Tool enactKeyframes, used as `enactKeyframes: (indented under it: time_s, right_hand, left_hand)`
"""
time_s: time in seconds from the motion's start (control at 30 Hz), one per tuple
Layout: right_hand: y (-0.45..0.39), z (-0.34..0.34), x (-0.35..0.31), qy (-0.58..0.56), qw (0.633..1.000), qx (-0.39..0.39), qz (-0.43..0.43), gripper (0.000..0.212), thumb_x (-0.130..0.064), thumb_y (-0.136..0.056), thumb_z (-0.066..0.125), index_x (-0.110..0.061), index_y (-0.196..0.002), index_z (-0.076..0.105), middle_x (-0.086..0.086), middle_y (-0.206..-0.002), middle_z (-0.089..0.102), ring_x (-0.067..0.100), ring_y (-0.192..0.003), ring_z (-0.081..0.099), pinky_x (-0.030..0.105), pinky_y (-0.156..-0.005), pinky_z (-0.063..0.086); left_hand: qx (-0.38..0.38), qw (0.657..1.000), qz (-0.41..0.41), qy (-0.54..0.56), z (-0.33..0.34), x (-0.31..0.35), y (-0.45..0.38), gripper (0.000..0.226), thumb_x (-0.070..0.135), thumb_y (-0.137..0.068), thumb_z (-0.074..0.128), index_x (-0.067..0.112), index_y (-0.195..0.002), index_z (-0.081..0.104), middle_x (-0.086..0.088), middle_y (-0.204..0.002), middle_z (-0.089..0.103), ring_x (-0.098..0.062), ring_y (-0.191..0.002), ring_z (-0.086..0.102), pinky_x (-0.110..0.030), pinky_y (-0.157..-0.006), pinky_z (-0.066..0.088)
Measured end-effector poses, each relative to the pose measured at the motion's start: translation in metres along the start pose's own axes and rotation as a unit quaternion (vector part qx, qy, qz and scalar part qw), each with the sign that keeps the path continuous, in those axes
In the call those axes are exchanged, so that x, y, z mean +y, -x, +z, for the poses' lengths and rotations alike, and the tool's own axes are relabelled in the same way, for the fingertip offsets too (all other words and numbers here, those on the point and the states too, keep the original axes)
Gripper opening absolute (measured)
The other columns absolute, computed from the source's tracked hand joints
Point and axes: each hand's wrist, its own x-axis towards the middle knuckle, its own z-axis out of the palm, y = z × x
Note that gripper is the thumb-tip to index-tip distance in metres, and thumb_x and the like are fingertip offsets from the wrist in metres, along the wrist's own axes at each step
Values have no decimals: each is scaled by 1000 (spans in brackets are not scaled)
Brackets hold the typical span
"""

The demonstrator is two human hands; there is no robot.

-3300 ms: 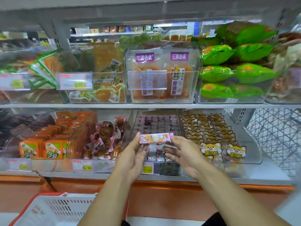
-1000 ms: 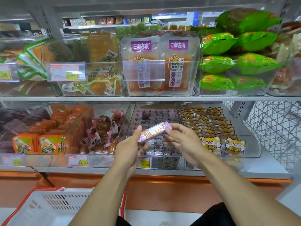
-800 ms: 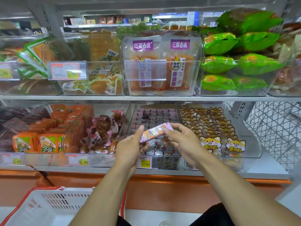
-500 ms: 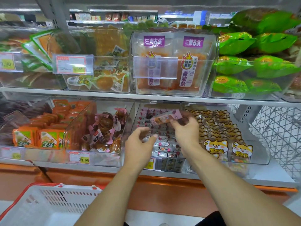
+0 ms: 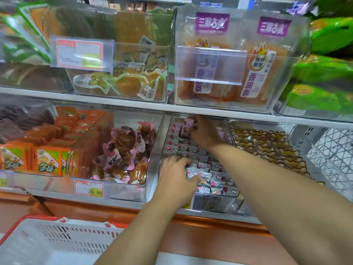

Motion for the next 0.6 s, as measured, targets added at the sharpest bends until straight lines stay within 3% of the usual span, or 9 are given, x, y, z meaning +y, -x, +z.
enactKeyframes:
  time_s: [0.27,0.43,0.6]
  right_hand:
    - [-22,29,15,139,989,-38,-38,35,14,-84,62,-4,-114,70,17,-109,70,29,-103,67,35,-86,55]
    - [-42,29,5,131,990,-57,-2,21,-9,-89,74,-8,-109,70,6,-111,67,21,-103,63,28,-82,46]
    - [-41,40,0,130,988,-79,-2,15,-19,-95,68,-9,-103,76,10,-123,71,25,-114,66,40,-100,53]
  left_hand:
    - [6,1000,27,15,3,-8,2,49,43,-91,68,24,-134,58,6,-138,46,-10,-132,31,-20,-107,25]
    - [14,999,34,17,4,-9,3,48,44,-90,68,26,-134,58,9,-138,46,-7,-132,30,-18,-105,24]
    - [19,999,47,16,4,-9,3,47,43,-91,67,25,-133,60,8,-136,49,-7,-132,29,-17,-104,22]
